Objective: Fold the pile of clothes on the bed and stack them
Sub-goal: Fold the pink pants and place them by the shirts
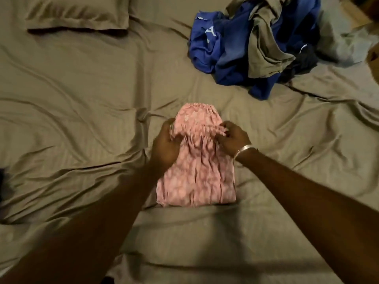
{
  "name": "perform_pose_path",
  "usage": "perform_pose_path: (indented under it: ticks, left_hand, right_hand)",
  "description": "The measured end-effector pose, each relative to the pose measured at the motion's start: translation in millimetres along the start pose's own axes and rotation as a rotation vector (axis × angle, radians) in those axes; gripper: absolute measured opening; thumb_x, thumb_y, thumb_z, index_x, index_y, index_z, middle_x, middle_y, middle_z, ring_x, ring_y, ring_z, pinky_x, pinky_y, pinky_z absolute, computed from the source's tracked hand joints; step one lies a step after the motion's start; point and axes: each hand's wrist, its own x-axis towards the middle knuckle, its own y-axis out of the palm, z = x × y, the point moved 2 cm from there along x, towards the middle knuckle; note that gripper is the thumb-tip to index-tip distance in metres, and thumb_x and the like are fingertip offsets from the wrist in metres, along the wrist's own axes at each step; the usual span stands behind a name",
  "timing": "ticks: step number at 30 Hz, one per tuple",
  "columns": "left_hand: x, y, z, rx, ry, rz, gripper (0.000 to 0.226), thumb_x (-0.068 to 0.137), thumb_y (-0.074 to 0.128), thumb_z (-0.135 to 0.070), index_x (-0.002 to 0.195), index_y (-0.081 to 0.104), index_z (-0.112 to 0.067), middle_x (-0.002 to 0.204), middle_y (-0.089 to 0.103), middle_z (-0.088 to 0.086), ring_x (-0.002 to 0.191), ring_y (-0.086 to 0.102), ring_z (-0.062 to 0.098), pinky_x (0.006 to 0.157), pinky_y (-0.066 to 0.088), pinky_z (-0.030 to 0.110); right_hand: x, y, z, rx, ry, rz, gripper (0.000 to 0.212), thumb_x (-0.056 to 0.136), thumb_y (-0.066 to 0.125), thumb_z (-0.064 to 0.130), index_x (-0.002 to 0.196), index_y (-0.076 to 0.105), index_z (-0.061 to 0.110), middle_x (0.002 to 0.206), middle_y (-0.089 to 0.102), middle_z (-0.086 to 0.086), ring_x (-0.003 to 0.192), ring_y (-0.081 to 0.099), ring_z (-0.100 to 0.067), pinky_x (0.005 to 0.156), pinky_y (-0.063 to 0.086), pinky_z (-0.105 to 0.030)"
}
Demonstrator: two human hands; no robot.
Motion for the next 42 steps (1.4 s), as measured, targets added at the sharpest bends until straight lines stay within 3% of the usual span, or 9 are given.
perform_pose_path:
  ticks: [4, 8, 17, 23, 27, 30, 35, 39, 42]
  left_hand:
    - [69, 3, 3, -0.057, -0.132, -0.095, 0.079, 0.096, 0.059, -0.021, 0.157, 0.009, -0.018, 0.139, 0.048, 0.003, 0.119, 0.055, 0.024, 0.103, 0.046, 0.045]
    - [30, 4, 47, 0.146, -0.147, -0.253, 0.075, 0.086, 0.063, -0.046, 0.148, 0.033, -0.016, 0.139, 0.048, 0.014, 0.125, 0.050, 0.033, 0.103, 0.044, 0.052]
    - [-65, 25, 110, 0.440, -0.345, -0.049, 0.055, 0.089, 0.063, -0.048, 0.128, 0.053, -0.009, 0.128, 0.053, 0.016, 0.117, 0.051, 0.036, 0.094, 0.044, 0.042]
    - [-98, 6, 89, -0.071, -0.386, 0.021, 0.044, 0.088, 0.073, -0.032, 0.126, 0.057, -0.018, 0.115, 0.064, -0.007, 0.107, 0.061, 0.014, 0.084, 0.045, 0.023]
    - [-155, -15, 87, -0.100, -0.672, 0.122, 0.060, 0.072, 0.087, -0.022, 0.120, 0.051, -0.020, 0.114, 0.063, -0.001, 0.101, 0.062, 0.021, 0.081, 0.050, 0.028]
    - [-171, -22, 79, -0.208, -0.846, 0.089, 0.075, 0.046, 0.093, -0.031, 0.110, 0.054, -0.028, 0.106, 0.069, 0.009, 0.088, 0.068, 0.027, 0.075, 0.059, 0.044]
    - [-113, -27, 38, -0.873, -1.067, -0.025, 0.014, 0.093, 0.056, -0.015, 0.093, 0.066, -0.006, 0.073, 0.072, 0.011, 0.055, 0.068, 0.020, 0.046, 0.056, 0.023]
    - [-50, -16, 31, -0.978, -0.884, -0.053, 0.022, 0.099, 0.047, -0.022, 0.092, 0.064, -0.009, 0.095, 0.072, 0.014, 0.081, 0.071, 0.023, 0.078, 0.058, 0.031]
    - [-35, -2, 46, -0.455, -0.649, -0.190, 0.029, 0.097, 0.054, -0.026, 0.120, 0.058, -0.008, 0.102, 0.064, 0.010, 0.093, 0.064, 0.026, 0.077, 0.048, 0.032]
  right_hand:
    - [65, 8, 6, 0.041, 0.091, -0.011, 0.054, 0.092, 0.064, 0.033, 0.140, 0.042, 0.023, 0.117, 0.063, -0.007, 0.104, 0.061, -0.028, 0.088, 0.048, -0.029]
    - [40, 19, -24, -0.098, 0.160, -0.153, 0.059, 0.091, 0.062, 0.030, 0.143, 0.040, 0.014, 0.130, 0.059, -0.018, 0.117, 0.056, -0.036, 0.097, 0.044, -0.037]
    - [-96, 81, -90, -0.184, 0.589, -0.206, 0.059, 0.082, 0.064, 0.060, 0.106, 0.063, 0.007, 0.112, 0.061, -0.020, 0.108, 0.055, -0.041, 0.091, 0.044, -0.045]
    - [-134, 63, -69, 0.289, 0.461, -0.264, 0.009, 0.088, 0.071, 0.018, 0.093, 0.064, 0.015, 0.084, 0.068, 0.005, 0.081, 0.064, -0.018, 0.074, 0.047, -0.030]
    - [-198, 55, -75, 0.436, 0.784, -0.181, 0.025, 0.076, 0.081, 0.011, 0.092, 0.062, 0.015, 0.089, 0.071, -0.012, 0.080, 0.068, -0.032, 0.071, 0.059, -0.055]
    - [-214, 39, -65, 0.547, 0.844, -0.196, 0.028, 0.080, 0.076, 0.004, 0.091, 0.051, 0.010, 0.077, 0.066, -0.016, 0.063, 0.063, -0.031, 0.051, 0.057, -0.043]
    - [-160, 22, -35, 0.878, 0.796, -0.228, 0.009, 0.090, 0.064, 0.007, 0.082, 0.059, 0.008, 0.068, 0.068, -0.011, 0.059, 0.064, -0.020, 0.051, 0.055, -0.028]
    - [-88, 25, -22, 1.115, 0.798, -0.166, 0.025, 0.097, 0.053, 0.019, 0.082, 0.067, 0.005, 0.071, 0.073, -0.011, 0.063, 0.071, -0.021, 0.058, 0.058, -0.025]
    - [-60, 30, -31, 0.930, 0.732, -0.208, 0.019, 0.095, 0.056, 0.020, 0.088, 0.068, 0.007, 0.083, 0.073, -0.013, 0.068, 0.069, -0.022, 0.060, 0.055, -0.026]
